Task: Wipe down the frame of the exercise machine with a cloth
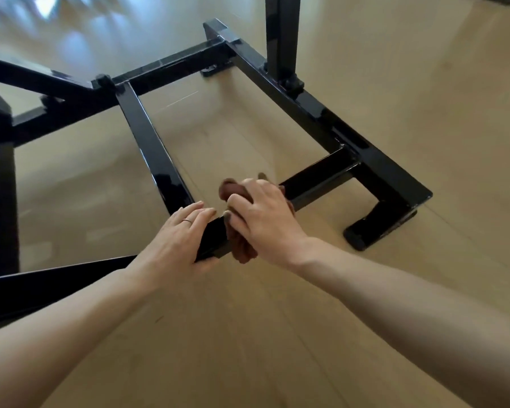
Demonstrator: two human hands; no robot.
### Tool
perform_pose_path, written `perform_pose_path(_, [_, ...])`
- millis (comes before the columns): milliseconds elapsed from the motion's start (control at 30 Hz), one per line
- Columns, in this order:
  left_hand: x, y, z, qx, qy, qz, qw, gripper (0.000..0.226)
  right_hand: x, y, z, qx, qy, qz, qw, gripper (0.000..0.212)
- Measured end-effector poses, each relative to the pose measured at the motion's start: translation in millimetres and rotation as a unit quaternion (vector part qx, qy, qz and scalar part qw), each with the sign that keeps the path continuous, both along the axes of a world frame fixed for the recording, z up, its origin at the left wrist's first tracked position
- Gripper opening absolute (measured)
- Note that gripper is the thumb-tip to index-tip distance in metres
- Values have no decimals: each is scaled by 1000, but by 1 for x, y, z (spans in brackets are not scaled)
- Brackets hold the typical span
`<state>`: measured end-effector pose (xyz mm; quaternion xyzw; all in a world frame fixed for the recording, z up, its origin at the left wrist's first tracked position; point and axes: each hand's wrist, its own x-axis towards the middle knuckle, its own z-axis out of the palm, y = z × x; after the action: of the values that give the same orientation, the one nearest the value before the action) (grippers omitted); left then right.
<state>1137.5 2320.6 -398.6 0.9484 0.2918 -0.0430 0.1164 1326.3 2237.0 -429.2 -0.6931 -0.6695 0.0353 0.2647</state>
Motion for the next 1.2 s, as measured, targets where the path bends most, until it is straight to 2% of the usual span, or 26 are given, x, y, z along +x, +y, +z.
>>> perform_pose_path(67, [-1, 2, 0, -8, -15, 8, 1000, 92, -12, 3, -2, 14, 9, 35, 999, 20])
perform_pose_path(167, [-2, 2, -2, 2, -6, 0, 1000, 90, 20, 2, 1, 14, -23, 88, 996, 20])
perform_pose_path(200, [-3, 2, -3, -2, -7, -2, 1000, 88, 39, 1, 3, 15, -28, 71, 997, 20])
perform_pose_path(300, [-5, 3, -3, -10, -10, -3, 1000, 85, 108, -4, 11, -2, 13, -67, 998, 22])
perform_pose_path(367, [-5, 4, -4, -8, -8, -4, 1000, 84, 140, -7, 13, -28, 1, -141, 990, 24])
perform_pose_path(467, [-4, 4, -5, -6, -4, -4, 1000, 84, 124, 0, 15, -27, -7, -195, 980, 27])
perform_pose_path(600, [-1, 4, -2, -11, 12, 3, 1000, 87, 32, 9, 12, -23, -1, -79, 997, 25])
perform_pose_path(700, [2, 4, 3, -27, 17, 7, 999, 92, -26, 5, 8, -5, 38, 0, 999, 24])
perform_pose_path(800, [1, 3, 5, -61, 0, 19, 998, 92, -5, 1, 10, -22, 12, 79, 997, 22])
perform_pose_path(867, [-3, 3, 3, -65, 12, 16, 998, 93, 35, 0, 16, -56, 3, 54, 997, 24])
perform_pose_path(967, [-2, 4, 3, -73, 19, 20, 997, 95, 90, -6, 22, -85, 44, -73, 993, 25])
perform_pose_path(1067, [1, 6, 3, -72, 45, 23, 996, 100, 96, 0, 24, -120, -2, -142, 982, 27])
perform_pose_path(1133, [3, 6, 6, -83, 60, 31, 994, 105, 72, 7, 28, -132, -72, -146, 978, 26])
perform_pose_path(1200, [7, 3, 12, -108, 58, 48, 991, 111, 34, 8, 28, -132, -102, -81, 983, 23])
